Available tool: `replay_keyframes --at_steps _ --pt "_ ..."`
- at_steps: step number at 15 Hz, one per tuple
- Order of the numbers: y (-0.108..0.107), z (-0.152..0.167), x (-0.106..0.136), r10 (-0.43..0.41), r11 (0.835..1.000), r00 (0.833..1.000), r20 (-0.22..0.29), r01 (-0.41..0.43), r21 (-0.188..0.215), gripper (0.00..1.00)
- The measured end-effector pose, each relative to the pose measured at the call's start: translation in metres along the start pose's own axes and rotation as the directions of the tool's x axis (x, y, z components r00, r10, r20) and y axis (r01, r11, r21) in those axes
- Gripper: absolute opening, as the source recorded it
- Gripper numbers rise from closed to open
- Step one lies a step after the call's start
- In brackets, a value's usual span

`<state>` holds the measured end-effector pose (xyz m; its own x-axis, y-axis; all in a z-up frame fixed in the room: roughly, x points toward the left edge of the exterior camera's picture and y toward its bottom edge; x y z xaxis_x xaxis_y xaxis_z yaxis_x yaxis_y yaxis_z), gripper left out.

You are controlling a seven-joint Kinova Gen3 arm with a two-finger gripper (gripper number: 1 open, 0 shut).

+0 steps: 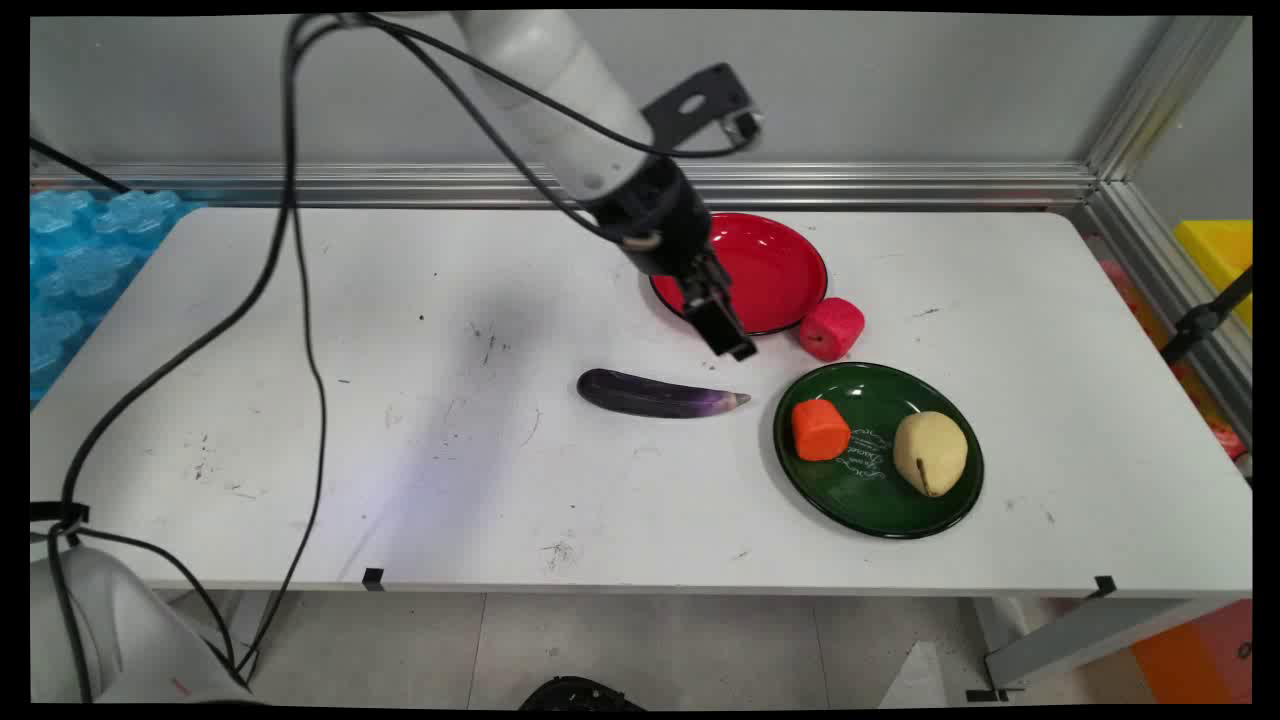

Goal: Pick up the mandarin from the green plate

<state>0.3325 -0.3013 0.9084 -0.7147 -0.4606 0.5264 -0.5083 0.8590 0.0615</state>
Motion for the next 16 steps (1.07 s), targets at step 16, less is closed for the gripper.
replay_keyframes --at_steps 16 --pt "0.000 0.159 0.037 0.070 0.997 0.996 0.060 -0.069 -0.021 1.00"
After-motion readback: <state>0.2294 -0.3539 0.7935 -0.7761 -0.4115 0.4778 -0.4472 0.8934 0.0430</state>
